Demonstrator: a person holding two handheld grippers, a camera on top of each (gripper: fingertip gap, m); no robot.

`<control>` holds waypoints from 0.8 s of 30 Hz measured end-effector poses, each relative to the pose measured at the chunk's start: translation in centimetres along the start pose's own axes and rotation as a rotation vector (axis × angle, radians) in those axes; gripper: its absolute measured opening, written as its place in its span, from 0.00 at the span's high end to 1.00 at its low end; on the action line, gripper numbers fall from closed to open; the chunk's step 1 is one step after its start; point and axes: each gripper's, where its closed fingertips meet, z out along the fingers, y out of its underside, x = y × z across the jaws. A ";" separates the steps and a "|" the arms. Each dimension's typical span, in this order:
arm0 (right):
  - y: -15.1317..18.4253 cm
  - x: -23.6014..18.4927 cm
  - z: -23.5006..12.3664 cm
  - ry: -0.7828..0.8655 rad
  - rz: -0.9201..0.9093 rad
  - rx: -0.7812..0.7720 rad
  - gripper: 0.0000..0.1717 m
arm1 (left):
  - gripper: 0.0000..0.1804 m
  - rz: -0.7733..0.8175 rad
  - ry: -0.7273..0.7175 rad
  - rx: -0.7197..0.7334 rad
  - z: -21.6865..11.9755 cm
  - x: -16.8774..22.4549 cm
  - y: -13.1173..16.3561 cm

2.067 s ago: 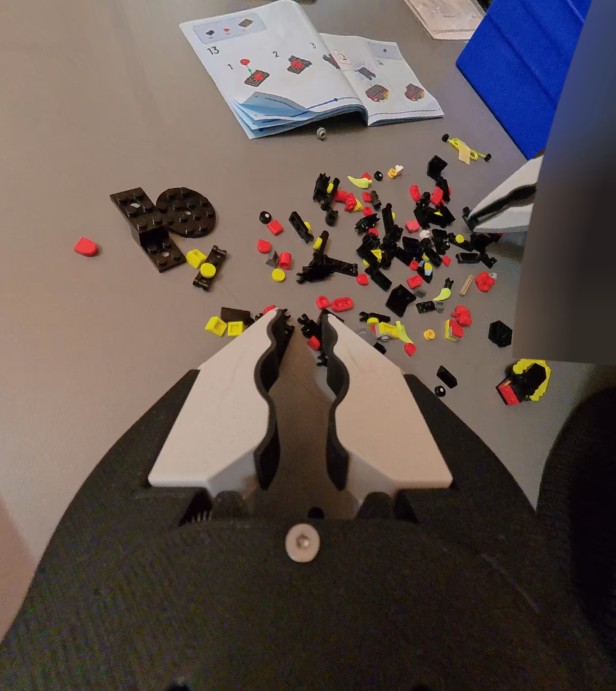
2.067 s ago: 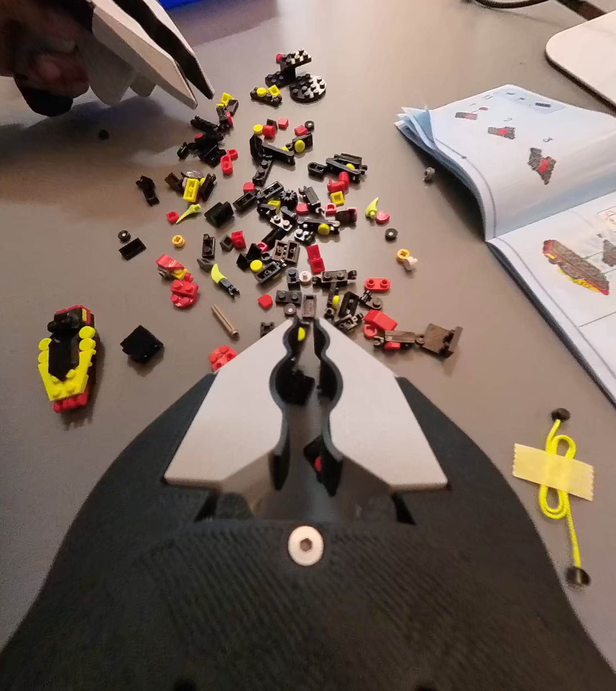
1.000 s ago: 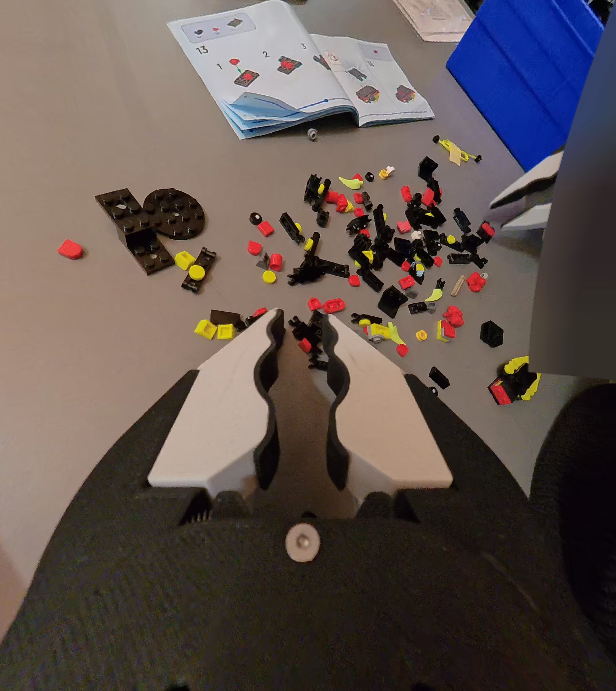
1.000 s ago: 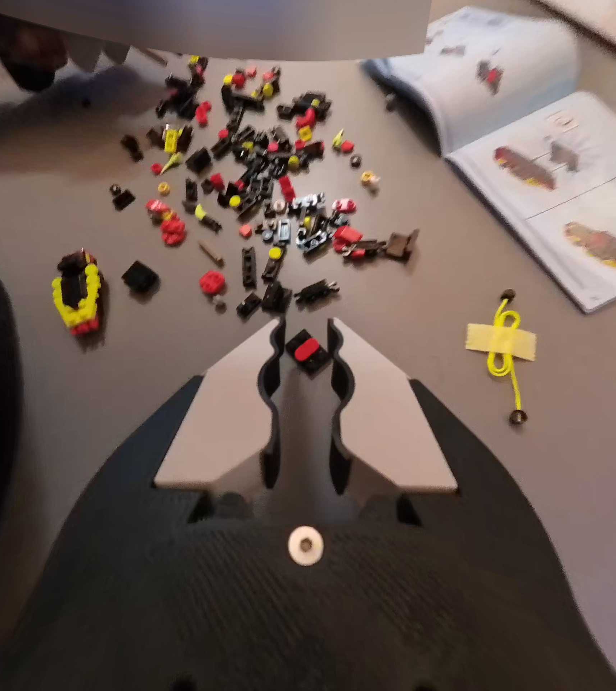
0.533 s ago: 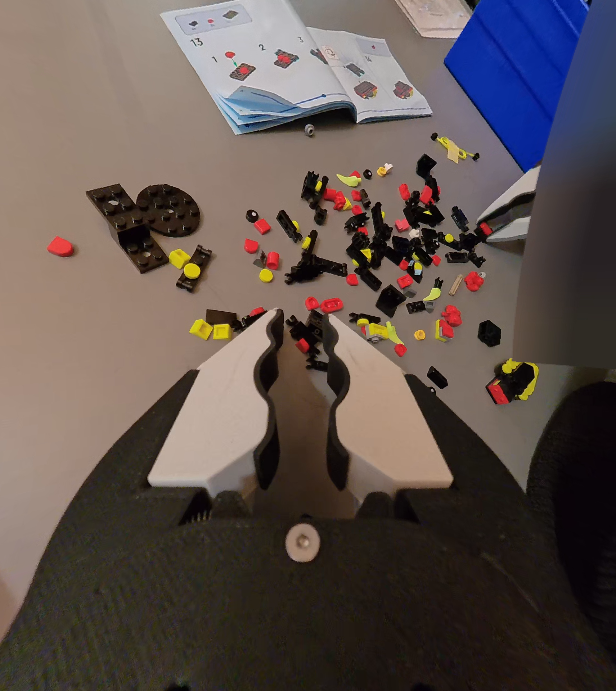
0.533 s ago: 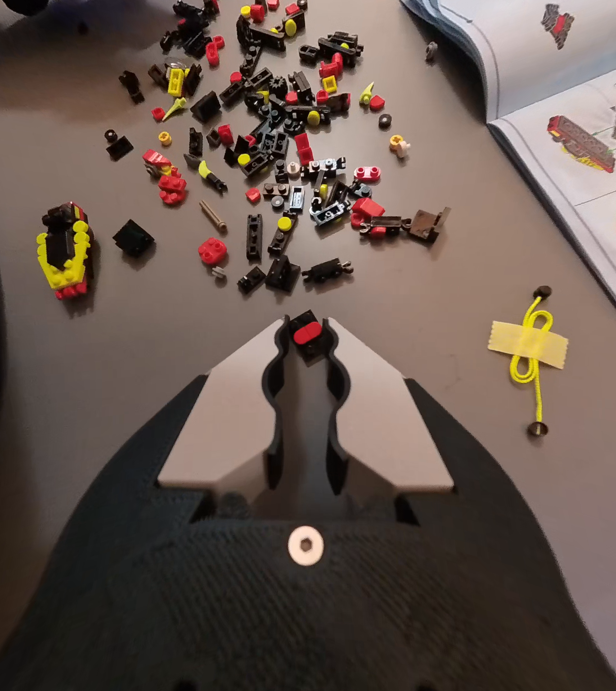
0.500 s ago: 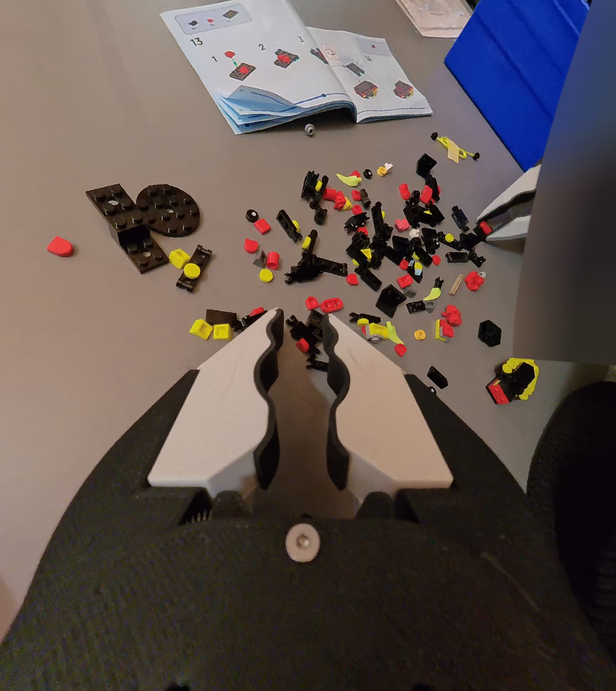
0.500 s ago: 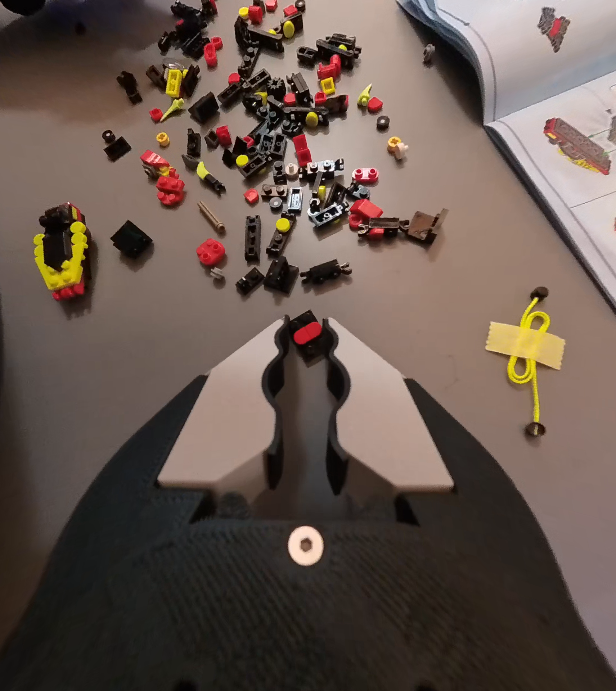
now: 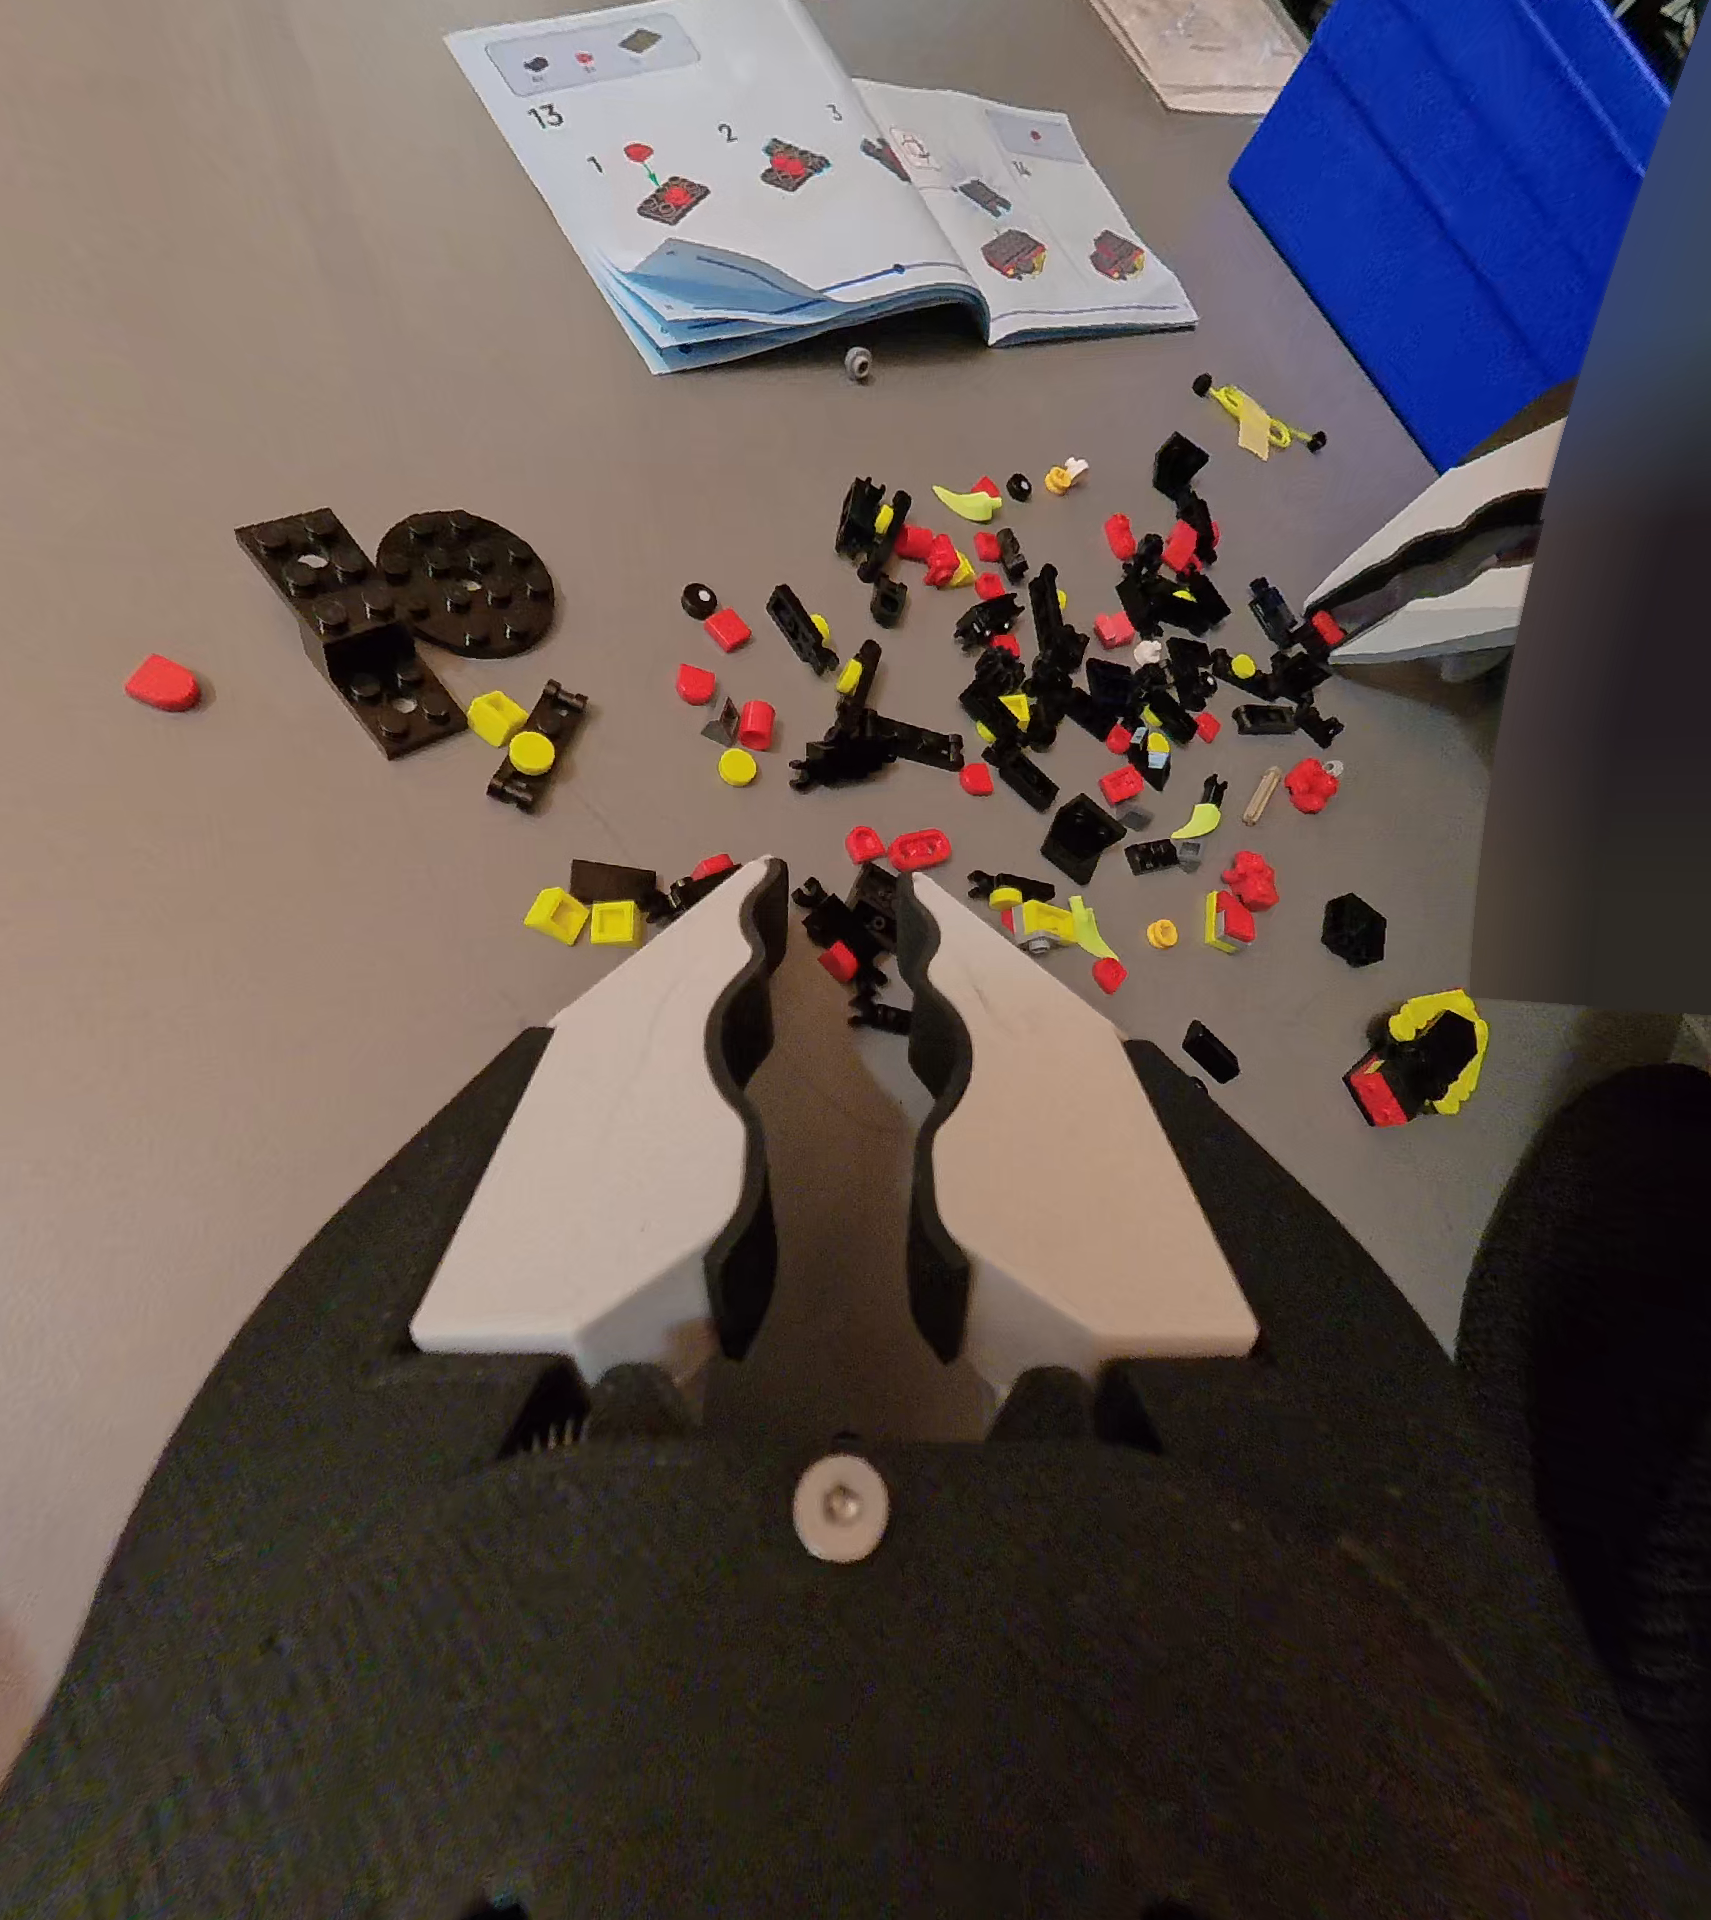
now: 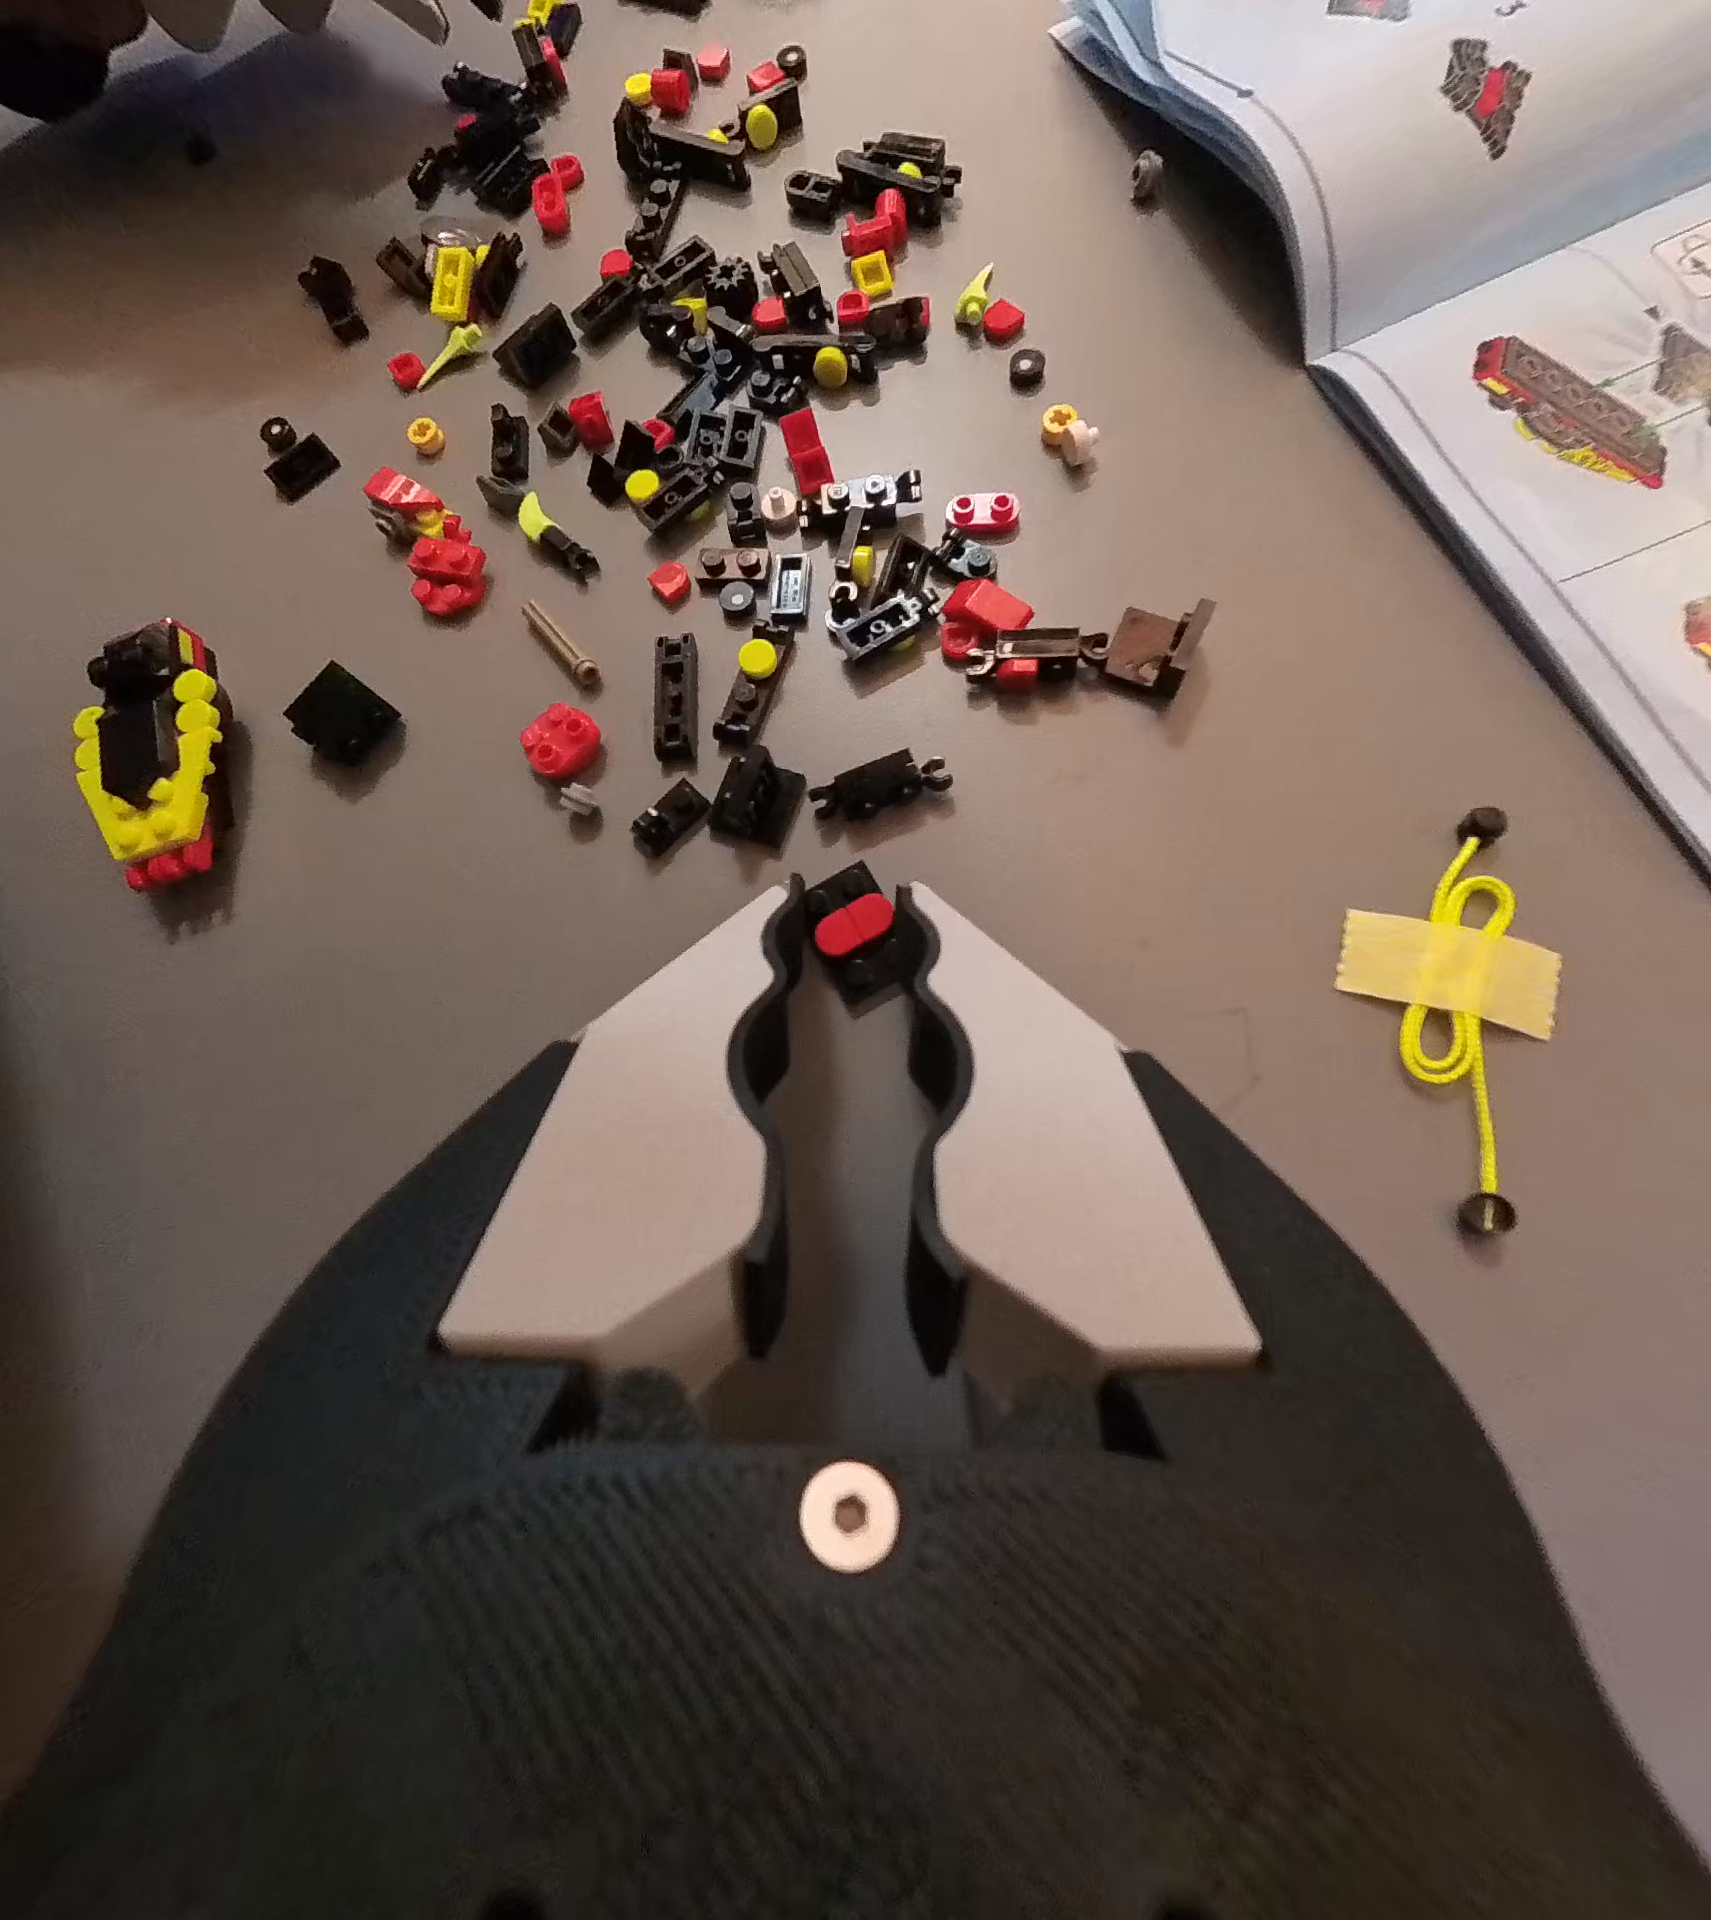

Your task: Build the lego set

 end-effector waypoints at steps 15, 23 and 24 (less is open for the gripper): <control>-0.2 0.1 0.3 0.004 0.013 -0.001 0.91 | 0.90 -0.003 0.010 0.007 0.0 0.2 -0.2; -1.0 -0.8 -0.4 0.028 -0.019 -0.008 0.91 | 0.85 0.130 0.212 0.046 0.0 6.4 -0.8; -1.4 -1.1 -0.7 0.024 -0.014 0.011 0.91 | 0.85 0.170 0.220 0.024 0.2 7.3 -0.3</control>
